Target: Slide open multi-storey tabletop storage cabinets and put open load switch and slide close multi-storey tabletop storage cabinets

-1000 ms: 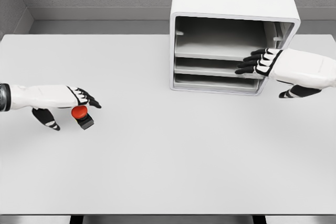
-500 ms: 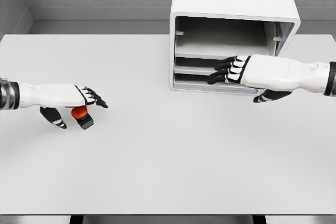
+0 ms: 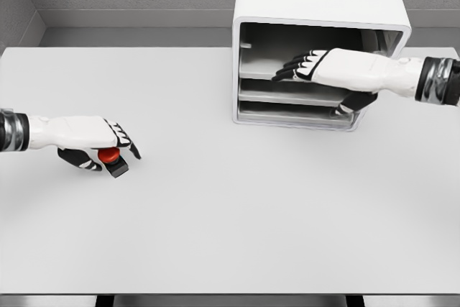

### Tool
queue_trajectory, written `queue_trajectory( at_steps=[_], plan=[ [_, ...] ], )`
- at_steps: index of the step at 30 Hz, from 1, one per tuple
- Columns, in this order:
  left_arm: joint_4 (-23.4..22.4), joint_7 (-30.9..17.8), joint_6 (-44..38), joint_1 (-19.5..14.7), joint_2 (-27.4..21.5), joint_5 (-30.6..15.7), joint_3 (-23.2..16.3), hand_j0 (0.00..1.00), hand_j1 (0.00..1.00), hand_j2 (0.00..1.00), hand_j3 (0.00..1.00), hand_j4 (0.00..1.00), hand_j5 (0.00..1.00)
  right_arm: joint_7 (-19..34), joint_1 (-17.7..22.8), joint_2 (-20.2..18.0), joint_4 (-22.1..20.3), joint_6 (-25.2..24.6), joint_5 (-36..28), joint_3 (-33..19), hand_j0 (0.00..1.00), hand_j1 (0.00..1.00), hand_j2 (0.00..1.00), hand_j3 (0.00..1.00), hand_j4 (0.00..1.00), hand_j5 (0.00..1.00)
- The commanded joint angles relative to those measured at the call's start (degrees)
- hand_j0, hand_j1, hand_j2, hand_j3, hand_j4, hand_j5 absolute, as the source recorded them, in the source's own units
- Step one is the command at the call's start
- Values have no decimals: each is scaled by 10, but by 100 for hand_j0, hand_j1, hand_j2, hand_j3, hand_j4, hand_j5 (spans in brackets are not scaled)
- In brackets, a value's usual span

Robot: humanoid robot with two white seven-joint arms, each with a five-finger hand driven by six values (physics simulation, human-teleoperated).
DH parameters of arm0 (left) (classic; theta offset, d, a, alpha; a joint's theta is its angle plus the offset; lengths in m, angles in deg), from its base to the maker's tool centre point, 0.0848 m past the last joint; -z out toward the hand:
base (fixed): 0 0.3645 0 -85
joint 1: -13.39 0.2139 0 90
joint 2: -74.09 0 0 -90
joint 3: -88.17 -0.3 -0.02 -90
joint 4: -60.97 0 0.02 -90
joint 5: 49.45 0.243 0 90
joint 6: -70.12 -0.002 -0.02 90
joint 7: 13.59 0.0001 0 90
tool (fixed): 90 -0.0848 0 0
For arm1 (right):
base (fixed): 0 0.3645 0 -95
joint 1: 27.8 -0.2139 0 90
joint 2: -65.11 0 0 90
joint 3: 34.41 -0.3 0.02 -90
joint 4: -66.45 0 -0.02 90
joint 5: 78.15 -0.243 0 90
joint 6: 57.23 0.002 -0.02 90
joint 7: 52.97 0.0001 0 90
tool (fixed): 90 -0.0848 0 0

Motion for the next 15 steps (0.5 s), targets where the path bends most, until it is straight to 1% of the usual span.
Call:
queue_trajectory(
  at_steps=[1, 4, 6, 7, 9, 11, 13, 15],
  plan=[
    [1, -1, -1, 0, -1, -3, 0, 70, 70, 70, 70, 70, 70, 0, -2, 10, 20, -4, -7, 9, 100, 100, 100, 100, 100, 100],
    [2, -1, -1, 1, -1, 1, 0, 64, 64, 64, 64, 64, 64, 0, -26, 28, 49, -5, -8, 25, 100, 100, 100, 100, 100, 100],
    [3, -1, -1, 1, -2, 1, 0, 60, 60, 60, 60, 60, 60, 0, -31, 36, 58, -16, -8, 28, 100, 100, 100, 100, 100, 100],
    [3, -1, -1, 0, -2, 1, 0, 55, 55, 55, 55, 55, 55, 0, -39, 38, 64, -17, -8, 38, 100, 100, 100, 100, 100, 100],
    [3, -1, -1, 0, -2, 1, 0, 51, 51, 51, 51, 51, 51, 0, -48, 51, 83, -17, -8, 55, 100, 100, 100, 100, 100, 100],
    [3, -1, -1, 0, -2, 1, 0, 46, 46, 46, 46, 46, 46, 0, -54, 58, 94, -18, -8, 59, 100, 100, 100, 100, 100, 100],
    [3, -1, -1, 0, -2, 1, 0, 44, 44, 44, 44, 44, 44, 0, -67, 69, 115, -18, -8, 74, 100, 100, 100, 100, 100, 100],
    [3, -1, -1, -1, -3, 1, 0, 41, 41, 41, 41, 41, 41, 0, -70, 78, 132, -17, -8, 75, 100, 100, 100, 100, 100, 100]
  ],
)
